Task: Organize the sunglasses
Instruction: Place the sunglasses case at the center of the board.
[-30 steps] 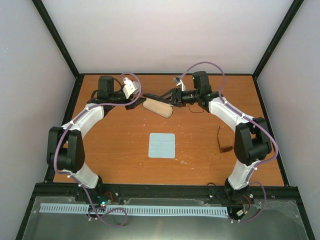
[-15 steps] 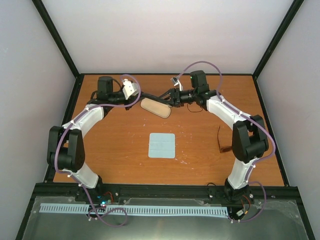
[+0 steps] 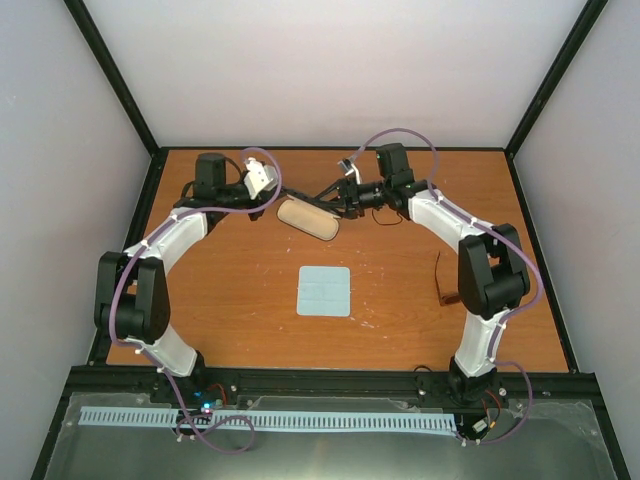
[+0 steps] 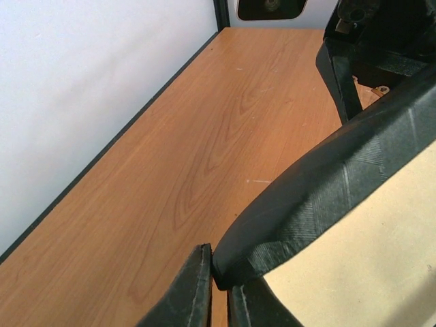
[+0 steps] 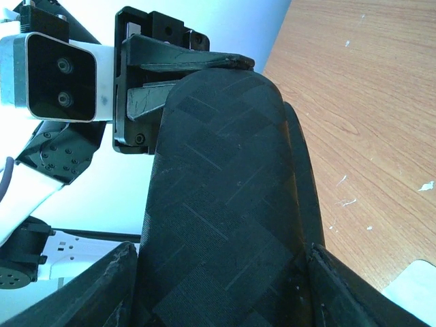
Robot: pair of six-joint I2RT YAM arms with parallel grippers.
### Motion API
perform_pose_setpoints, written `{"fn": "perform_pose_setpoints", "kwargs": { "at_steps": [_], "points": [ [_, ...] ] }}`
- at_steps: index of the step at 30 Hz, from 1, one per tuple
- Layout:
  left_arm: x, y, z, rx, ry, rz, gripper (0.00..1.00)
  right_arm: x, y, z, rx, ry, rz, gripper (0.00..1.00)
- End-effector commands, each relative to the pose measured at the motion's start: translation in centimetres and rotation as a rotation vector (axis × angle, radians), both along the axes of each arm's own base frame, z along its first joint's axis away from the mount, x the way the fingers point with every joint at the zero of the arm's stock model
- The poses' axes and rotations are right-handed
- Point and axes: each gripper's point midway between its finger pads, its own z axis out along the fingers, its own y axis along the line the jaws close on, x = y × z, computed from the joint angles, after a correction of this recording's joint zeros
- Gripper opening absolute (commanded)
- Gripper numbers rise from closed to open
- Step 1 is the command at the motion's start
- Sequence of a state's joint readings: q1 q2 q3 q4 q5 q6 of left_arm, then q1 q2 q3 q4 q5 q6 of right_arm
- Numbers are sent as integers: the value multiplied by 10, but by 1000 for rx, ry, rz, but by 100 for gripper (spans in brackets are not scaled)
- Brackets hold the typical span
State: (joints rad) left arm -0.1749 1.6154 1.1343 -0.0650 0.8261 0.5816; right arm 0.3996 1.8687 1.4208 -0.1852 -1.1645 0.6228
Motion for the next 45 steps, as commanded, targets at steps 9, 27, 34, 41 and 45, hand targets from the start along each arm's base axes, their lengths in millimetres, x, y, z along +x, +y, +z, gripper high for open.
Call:
{"fn": "perform_pose_setpoints", "kwargs": {
  "at_steps": [9,27,34,41,45],
  "points": [
    [5,-17,-5,-62,99,52,0,37,-7,-20,-113,-73,-201,53],
    [40,5,-66,38,221,265,1,80,-74,-53,-412,-122,-540,68],
    [78,19,-95,99,248,446,1,73,-127,-40,-585,-190,-767,68],
    [98,31,-110,132,259,595,0,62,-153,-32,-643,-213,-875,68],
    [101,34,-118,153,218,645,0,57,-157,-36,-661,-207,-883,68]
  ]
}}
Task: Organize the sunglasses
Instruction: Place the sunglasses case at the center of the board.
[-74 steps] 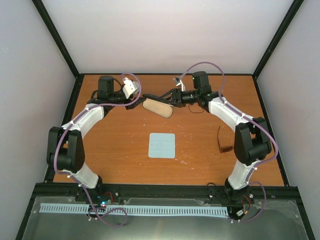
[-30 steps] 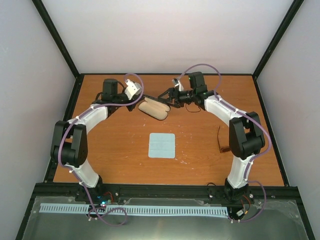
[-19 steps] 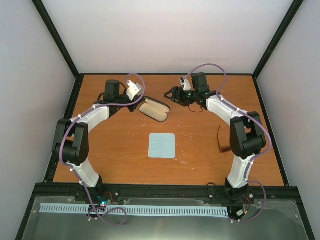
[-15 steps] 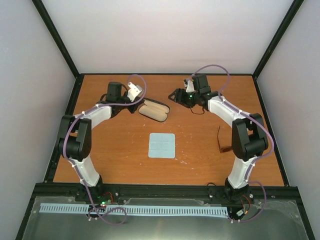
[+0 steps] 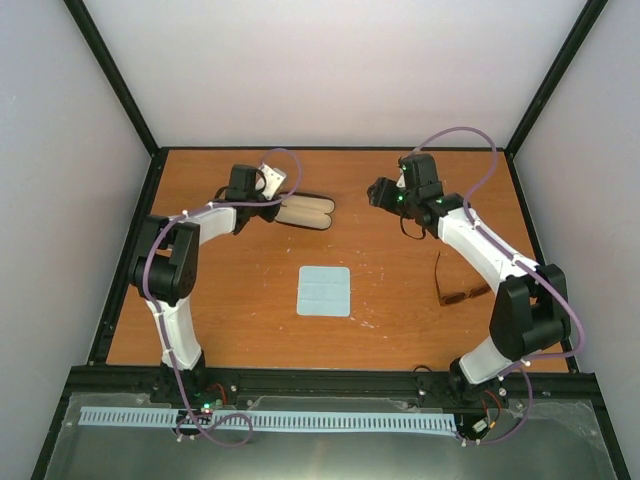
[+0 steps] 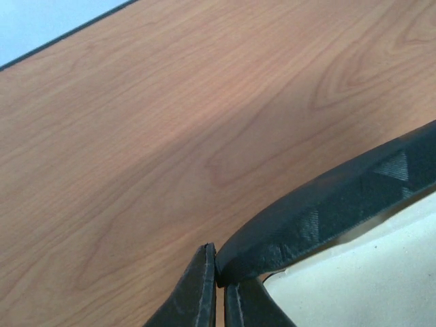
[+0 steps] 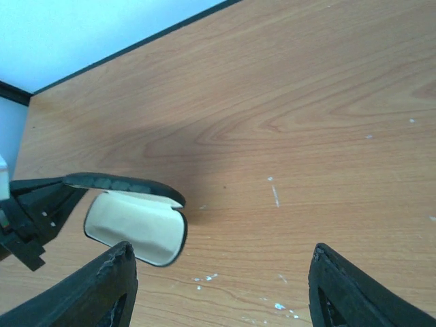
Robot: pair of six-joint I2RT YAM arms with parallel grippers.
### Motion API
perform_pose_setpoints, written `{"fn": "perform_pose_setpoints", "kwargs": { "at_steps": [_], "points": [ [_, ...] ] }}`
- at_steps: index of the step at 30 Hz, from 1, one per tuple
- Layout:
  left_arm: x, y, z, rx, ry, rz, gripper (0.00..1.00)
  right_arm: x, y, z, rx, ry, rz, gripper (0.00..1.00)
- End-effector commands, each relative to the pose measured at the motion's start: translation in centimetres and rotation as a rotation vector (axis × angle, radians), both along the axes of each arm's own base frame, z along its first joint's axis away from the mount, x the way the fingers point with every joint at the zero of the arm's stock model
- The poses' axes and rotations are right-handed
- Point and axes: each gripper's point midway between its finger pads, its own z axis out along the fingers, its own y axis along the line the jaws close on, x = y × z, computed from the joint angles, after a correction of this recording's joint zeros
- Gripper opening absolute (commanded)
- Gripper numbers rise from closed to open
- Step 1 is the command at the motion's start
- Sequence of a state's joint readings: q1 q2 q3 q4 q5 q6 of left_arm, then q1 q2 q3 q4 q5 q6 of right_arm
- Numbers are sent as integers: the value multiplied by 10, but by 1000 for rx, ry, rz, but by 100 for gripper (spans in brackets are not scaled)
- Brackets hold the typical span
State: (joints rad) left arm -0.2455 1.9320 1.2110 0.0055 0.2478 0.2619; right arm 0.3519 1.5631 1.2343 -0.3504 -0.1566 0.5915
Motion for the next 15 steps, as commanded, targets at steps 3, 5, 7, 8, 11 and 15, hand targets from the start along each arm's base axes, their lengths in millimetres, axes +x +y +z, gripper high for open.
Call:
{"fn": "perform_pose_setpoints", "kwargs": {
  "at_steps": [3,5,7,8,11,15],
  "points": [
    [17,-1,6,33,-92,86,0,-7,-18,-13,-51,21,-62,68],
    [15,-1,1,43,-100,87,1,-8,-18,-15,-53,23,-63,68],
    [15,-1,1,50,-101,93,0,-9,-20,-16,-55,24,-67,68],
    [15,-1,0,51,-101,96,0,-10,-20,-17,-54,25,-67,68],
    [14,-3,-5,62,-74,79,1,-11,-19,-19,-48,29,-65,68],
    [9,-2,-12,79,-25,73,2,-11,-19,-18,-46,27,-65,68]
  ]
}}
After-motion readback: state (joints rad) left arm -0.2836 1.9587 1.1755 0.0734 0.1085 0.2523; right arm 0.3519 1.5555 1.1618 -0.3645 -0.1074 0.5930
